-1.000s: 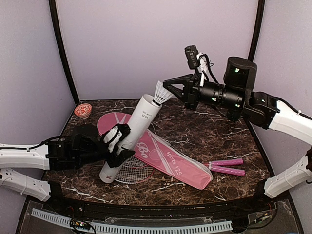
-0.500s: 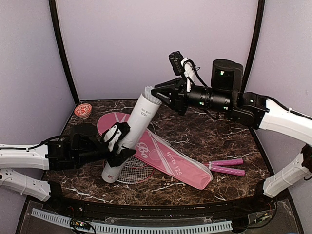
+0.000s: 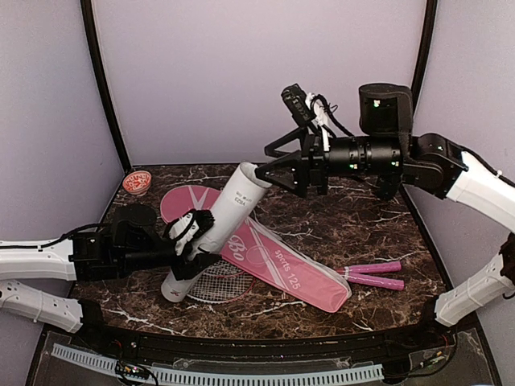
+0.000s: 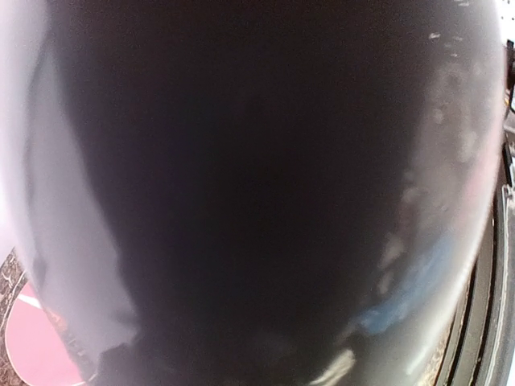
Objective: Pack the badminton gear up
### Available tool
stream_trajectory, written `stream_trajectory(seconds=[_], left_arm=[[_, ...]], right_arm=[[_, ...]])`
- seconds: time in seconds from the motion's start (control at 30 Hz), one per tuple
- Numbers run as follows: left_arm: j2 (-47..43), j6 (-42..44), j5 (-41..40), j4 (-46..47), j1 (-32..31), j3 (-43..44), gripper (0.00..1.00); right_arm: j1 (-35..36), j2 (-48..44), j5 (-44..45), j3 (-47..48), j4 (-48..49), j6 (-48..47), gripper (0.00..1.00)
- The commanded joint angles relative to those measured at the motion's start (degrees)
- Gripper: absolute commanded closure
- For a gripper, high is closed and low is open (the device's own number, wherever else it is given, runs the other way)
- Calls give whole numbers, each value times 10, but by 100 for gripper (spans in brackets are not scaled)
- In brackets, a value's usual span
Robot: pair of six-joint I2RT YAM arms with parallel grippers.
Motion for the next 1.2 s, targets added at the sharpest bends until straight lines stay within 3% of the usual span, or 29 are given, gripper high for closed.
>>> stream_trajectory(seconds=[0.0, 0.2, 0.37, 0.87, 1.17], left_arm=[[-20, 37, 16, -33, -1, 19, 59], [-4, 54, 17, -64, -1, 39, 59], [2, 56, 21, -63, -1, 46, 59], [24, 83, 21, -81, -2, 69, 59], [17, 79, -20, -100, -2, 45, 59]], right_arm=[[-2, -1, -51, 43, -141, -57, 31], [8, 39, -30, 90, -244, -79, 29], [12, 66, -30, 99, -275, -81, 32], [22, 149, -127, 70, -236, -80, 32], [-9, 81, -130, 71, -213, -78, 31]])
